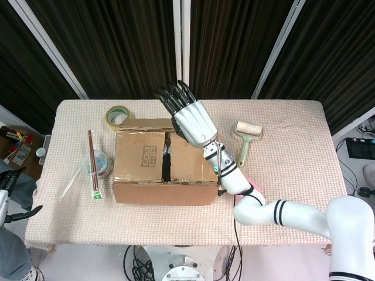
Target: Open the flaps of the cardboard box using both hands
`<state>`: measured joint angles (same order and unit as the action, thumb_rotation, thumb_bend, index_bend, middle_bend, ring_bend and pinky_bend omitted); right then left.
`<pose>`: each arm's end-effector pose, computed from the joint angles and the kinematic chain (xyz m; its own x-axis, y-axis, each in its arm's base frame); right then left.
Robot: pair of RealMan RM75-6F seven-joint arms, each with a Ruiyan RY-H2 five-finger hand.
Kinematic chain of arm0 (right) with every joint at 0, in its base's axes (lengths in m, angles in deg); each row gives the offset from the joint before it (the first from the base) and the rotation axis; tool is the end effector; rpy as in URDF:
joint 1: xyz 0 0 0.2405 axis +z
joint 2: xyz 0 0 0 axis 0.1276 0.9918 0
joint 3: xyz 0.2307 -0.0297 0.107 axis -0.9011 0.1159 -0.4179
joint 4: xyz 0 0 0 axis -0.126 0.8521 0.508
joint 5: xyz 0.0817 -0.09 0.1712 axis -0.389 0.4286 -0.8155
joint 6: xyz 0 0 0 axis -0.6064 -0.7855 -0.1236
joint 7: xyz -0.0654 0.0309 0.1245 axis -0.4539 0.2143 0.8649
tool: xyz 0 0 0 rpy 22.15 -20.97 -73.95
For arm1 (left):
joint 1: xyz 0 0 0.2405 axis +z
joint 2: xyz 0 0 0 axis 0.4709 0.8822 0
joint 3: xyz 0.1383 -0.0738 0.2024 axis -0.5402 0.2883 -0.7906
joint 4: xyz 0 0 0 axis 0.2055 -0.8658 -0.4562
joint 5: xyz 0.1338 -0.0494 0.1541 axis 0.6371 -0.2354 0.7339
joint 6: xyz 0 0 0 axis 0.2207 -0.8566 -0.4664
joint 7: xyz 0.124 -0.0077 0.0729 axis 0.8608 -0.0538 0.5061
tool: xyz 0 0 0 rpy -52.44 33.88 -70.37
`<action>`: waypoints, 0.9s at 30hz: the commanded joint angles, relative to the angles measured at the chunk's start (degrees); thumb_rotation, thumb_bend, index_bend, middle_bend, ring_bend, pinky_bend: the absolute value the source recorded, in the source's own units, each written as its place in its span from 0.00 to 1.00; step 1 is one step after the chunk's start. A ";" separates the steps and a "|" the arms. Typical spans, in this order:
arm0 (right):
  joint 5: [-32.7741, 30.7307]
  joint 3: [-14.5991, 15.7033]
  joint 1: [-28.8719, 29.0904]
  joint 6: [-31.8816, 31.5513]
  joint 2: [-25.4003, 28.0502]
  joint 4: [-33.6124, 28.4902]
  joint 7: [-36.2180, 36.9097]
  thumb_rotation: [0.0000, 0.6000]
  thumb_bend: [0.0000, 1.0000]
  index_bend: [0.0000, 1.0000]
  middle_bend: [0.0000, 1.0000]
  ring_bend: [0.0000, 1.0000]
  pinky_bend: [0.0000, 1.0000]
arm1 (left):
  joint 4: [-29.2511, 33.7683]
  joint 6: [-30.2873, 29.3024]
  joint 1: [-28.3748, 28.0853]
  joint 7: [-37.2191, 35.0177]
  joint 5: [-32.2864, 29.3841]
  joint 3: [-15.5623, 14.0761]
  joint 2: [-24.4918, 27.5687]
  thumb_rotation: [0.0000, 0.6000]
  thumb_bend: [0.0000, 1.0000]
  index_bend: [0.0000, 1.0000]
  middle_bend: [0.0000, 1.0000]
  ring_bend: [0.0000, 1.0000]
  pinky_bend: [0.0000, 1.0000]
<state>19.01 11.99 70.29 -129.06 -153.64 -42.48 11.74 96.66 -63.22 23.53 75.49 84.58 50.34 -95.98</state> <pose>0.0359 -0.3950 0.0495 0.2389 0.1607 0.9577 -0.7194 -0.6331 0.2857 -0.3300 0.1783 0.1962 0.4224 0.0166 0.9063 0.9063 0.0089 -0.4225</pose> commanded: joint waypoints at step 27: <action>2.98 7.75 -1.35 29.49 13.18 -6.76 17.80 1.00 0.89 0.34 0.21 0.00 0.00 | 0.41 0.68 -0.99 1.09 0.13 0.17 -0.43 0.72 0.00 0.11 0.17 0.14 0.21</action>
<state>21.31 19.42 68.79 -99.76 -139.90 -49.76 29.10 97.09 -62.55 22.55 76.58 84.72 50.51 -96.39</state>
